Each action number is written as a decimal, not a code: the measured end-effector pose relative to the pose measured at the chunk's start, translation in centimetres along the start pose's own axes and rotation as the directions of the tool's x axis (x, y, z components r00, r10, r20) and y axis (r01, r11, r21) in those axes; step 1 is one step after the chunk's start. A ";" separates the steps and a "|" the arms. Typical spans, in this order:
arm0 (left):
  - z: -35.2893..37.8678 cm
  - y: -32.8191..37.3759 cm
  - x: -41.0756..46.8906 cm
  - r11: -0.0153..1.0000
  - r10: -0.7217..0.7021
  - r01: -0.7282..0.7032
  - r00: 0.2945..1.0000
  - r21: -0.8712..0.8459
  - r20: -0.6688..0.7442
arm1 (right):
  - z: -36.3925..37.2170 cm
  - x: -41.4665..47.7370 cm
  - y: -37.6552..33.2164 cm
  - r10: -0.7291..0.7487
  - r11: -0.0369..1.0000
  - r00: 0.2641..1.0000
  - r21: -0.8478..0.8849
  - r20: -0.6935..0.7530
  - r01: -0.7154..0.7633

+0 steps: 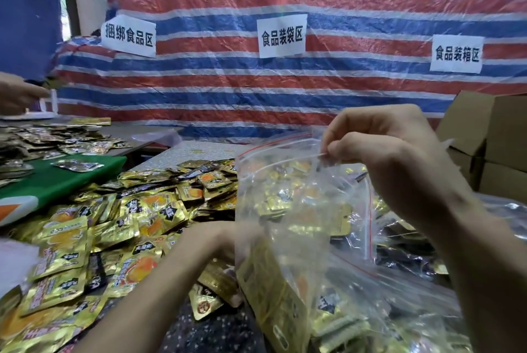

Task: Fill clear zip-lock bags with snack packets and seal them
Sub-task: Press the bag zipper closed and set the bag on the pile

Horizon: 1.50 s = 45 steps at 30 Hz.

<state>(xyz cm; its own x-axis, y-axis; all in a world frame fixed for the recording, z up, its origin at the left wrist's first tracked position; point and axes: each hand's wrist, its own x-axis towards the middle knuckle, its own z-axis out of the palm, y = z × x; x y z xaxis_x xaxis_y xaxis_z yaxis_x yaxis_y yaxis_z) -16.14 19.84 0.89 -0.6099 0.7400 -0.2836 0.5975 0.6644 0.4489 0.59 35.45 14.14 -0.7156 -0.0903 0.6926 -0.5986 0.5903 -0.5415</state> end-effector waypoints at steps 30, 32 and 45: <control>-7.4 8.8 -14.1 0.608 -0.110 -0.740 0.279 -0.287 -0.954 | 1.8 -0.4 0.4 -0.026 0.998 0.989 -0.061 0.148 0.035; -6.8 9.4 -13.6 0.619 -0.063 -0.715 0.367 -0.325 -0.928 | 2.0 -0.5 0.4 -0.050 0.997 0.992 -0.055 0.119 0.057; -5.9 10.1 -12.2 0.979 0.042 -0.163 0.746 -0.122 -0.665 | 1.5 0.0 1.6 -0.039 0.997 0.996 -0.062 -0.082 0.034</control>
<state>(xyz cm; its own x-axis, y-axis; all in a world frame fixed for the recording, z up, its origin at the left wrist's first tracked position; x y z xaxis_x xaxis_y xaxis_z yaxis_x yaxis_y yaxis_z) -5.69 16.91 13.93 -0.7761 0.5100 0.3708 0.6211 0.5168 0.5892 -0.96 35.18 12.55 -0.6598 -0.0475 0.7499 -0.5991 0.6358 -0.4868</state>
